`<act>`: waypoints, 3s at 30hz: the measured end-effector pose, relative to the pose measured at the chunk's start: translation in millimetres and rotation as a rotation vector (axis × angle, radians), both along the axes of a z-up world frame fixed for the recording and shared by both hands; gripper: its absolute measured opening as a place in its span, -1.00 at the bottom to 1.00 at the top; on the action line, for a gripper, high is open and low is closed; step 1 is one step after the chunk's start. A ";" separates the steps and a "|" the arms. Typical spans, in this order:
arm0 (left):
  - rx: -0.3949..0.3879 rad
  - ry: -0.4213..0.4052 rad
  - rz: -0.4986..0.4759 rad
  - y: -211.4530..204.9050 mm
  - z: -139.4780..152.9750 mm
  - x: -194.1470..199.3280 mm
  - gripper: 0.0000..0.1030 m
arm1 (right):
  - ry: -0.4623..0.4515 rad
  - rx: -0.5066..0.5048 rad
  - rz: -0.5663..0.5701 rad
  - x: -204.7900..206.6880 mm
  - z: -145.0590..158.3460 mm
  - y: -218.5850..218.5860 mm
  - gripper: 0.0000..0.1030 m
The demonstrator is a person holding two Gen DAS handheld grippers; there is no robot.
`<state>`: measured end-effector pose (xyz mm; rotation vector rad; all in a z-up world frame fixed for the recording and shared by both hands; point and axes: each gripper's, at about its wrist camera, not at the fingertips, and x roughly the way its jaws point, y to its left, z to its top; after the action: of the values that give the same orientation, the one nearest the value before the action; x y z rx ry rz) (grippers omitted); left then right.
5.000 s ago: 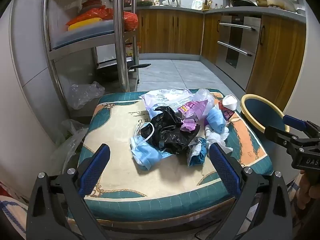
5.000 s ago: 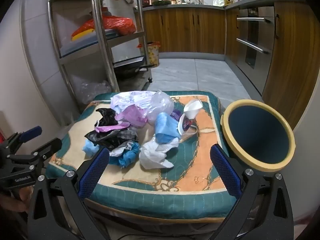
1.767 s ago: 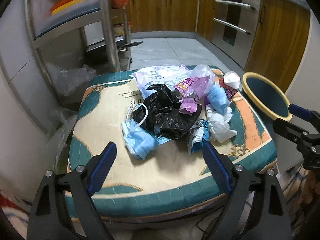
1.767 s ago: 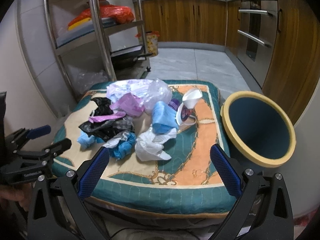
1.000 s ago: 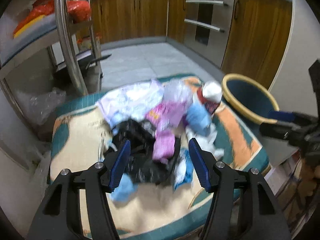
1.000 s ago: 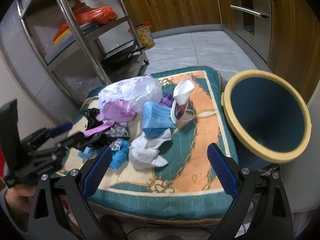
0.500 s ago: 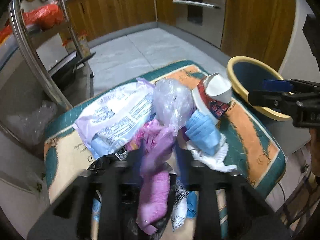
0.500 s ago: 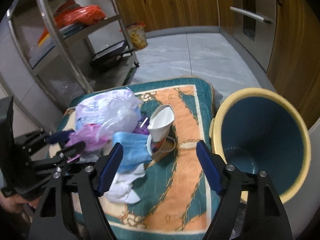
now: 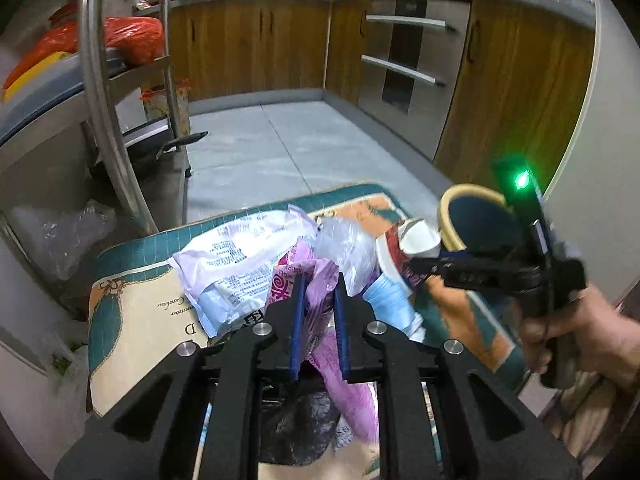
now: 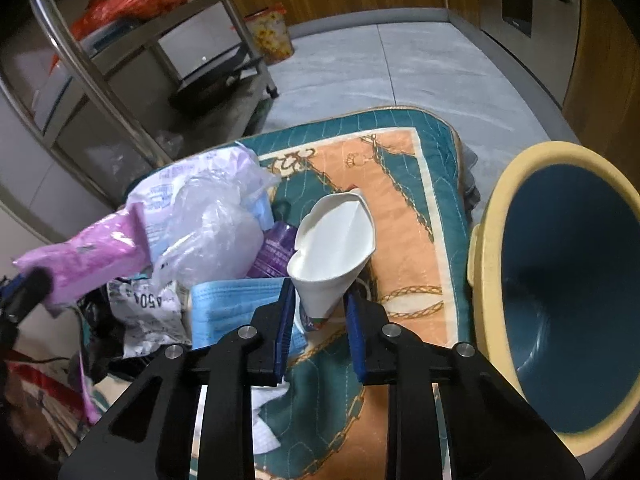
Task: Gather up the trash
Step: 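Grasp the pink wrapper with the left tool while the right tool grasps the white paper cup, then carry both items over the bin and open both tools to drop them, then grasp the black plastic bag with the left tool while the right tool grasps a blue mask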
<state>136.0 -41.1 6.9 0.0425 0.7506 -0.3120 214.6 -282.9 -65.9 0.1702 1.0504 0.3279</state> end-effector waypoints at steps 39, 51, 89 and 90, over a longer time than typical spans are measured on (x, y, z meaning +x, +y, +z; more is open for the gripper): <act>-0.177 -0.032 -0.176 -138.9 61.6 1.7 -0.77 | -0.230 0.003 -0.284 -99.5 69.6 -147.1 -0.51; -0.205 0.079 -0.318 -227.8 -12.9 45.0 -0.77 | -0.111 -0.037 -0.361 -93.2 36.8 -174.6 -0.50; -0.112 0.029 -0.232 -166.3 -14.3 7.6 0.27 | -0.110 -0.052 -0.364 -83.3 27.9 -170.1 0.14; -0.106 0.019 -0.221 -158.2 -11.4 3.2 0.28 | -0.112 -0.051 -0.359 -83.3 28.5 -169.7 0.16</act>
<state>139.2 -199.3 -4.5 0.0225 0.7488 -0.5633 131.3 -452.6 -37.5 0.2865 0.8963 -0.0144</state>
